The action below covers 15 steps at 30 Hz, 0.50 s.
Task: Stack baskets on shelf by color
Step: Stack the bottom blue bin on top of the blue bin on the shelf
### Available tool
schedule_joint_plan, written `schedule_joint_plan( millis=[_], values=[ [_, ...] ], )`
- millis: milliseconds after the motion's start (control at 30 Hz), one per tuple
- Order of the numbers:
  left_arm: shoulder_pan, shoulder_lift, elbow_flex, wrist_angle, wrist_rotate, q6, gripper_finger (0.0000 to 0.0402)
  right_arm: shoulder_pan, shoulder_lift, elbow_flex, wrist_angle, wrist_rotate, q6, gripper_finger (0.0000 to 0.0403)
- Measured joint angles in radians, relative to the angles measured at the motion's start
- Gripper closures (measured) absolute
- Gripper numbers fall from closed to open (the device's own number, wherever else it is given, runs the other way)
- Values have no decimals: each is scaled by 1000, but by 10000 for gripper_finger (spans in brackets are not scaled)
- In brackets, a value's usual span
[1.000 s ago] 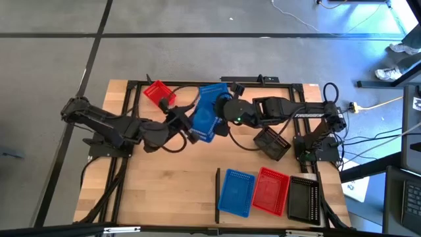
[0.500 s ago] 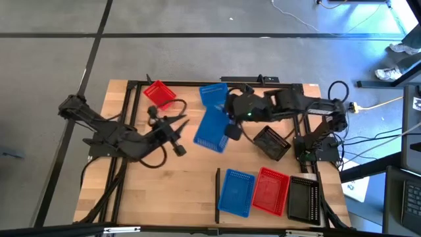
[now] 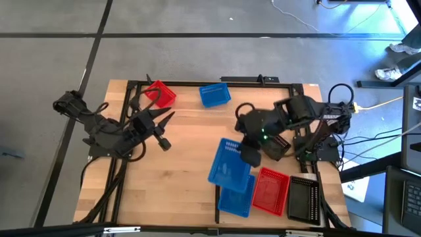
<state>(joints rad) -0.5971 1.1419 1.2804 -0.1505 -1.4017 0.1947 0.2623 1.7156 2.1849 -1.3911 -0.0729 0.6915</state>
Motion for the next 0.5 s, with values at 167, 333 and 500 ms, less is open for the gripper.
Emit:
schedule_joint_plan(
  millis=[167,333,500],
  values=[
    [1,1,0,-34,1,0,328,85,0,0,0,68,129,403],
    [1,1,0,-51,12,0,328,159,5,-47,-1,95,220,403],
    [1,1,0,-51,35,0,328,192,8,-185,34,98,250,403]
  ],
)
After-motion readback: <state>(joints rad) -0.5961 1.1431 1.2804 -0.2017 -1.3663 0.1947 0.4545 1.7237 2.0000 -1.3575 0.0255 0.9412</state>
